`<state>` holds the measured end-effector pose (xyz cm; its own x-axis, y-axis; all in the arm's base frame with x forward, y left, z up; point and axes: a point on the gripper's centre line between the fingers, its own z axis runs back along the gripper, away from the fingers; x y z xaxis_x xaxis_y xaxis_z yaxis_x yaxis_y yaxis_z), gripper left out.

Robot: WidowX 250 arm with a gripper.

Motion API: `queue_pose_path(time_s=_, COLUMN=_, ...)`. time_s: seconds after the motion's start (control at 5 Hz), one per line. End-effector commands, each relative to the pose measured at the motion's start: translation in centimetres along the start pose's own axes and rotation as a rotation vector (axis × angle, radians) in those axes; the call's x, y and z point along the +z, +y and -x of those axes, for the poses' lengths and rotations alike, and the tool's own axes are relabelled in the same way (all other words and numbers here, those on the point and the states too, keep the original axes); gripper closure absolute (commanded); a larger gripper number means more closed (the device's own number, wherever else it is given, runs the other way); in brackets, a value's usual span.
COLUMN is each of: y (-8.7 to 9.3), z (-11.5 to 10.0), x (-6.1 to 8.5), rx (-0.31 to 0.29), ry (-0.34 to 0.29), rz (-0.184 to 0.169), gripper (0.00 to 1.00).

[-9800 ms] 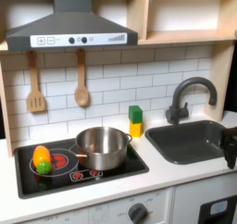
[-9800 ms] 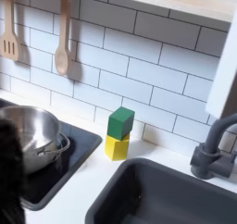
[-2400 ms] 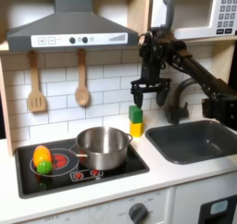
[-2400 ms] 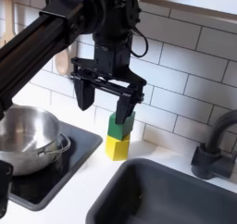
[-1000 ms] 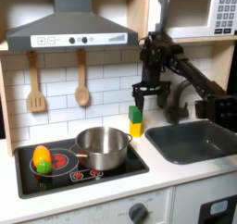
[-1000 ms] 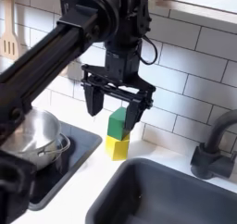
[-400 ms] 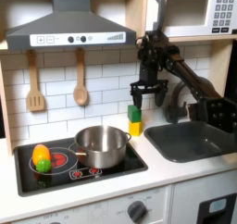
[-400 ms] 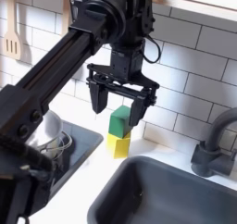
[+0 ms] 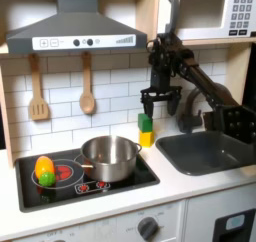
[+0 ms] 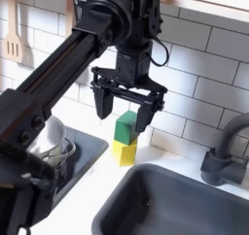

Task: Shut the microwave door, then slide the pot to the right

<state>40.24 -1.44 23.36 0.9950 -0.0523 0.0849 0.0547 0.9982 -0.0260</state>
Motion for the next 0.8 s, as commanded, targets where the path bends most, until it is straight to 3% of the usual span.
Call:
queue_pose_path(time_s=0.0, y=-0.2, z=2.4, x=0.6, rx=-0.046, ry=-0.021, rz=0.001, gripper=0.0)
queue_pose_path(time_s=0.2, y=0.0, z=4.0, x=0.9, rx=-0.047, ry=-0.041, rz=-0.028, gripper=0.0)
queue_pose_path(time_s=0.6, y=-0.2, z=9.1, x=2.4, rx=-0.068, ry=-0.054, rz=-0.027, gripper=0.0)
